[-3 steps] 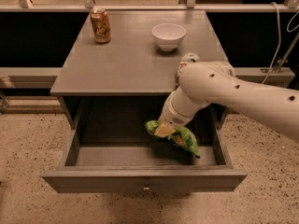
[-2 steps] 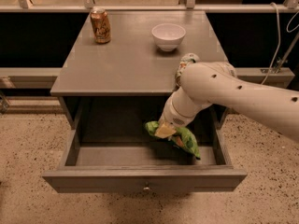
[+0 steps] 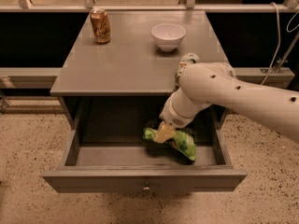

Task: Place green rice chip bag into top drawer

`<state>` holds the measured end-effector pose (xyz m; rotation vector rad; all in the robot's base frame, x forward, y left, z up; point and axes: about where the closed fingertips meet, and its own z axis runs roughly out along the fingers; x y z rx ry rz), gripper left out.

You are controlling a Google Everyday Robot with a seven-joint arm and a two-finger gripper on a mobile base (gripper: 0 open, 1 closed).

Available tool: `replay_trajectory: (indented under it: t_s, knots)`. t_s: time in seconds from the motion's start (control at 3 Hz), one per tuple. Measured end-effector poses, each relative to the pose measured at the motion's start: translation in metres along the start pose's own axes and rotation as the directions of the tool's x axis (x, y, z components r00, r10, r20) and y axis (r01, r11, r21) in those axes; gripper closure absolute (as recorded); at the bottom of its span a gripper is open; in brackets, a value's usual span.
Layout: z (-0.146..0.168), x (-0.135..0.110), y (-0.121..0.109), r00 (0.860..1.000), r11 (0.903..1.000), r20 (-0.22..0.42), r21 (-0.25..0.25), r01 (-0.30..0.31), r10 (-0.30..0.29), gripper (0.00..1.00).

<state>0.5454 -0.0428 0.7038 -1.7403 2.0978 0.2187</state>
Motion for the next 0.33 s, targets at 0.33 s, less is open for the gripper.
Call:
replay_trajectory:
  t_s: [0.33]
  knots:
    - [0.0005,-0.0002,0.0005,1.0,1.0,0.0,-0.001,0.001,-0.001,0.0]
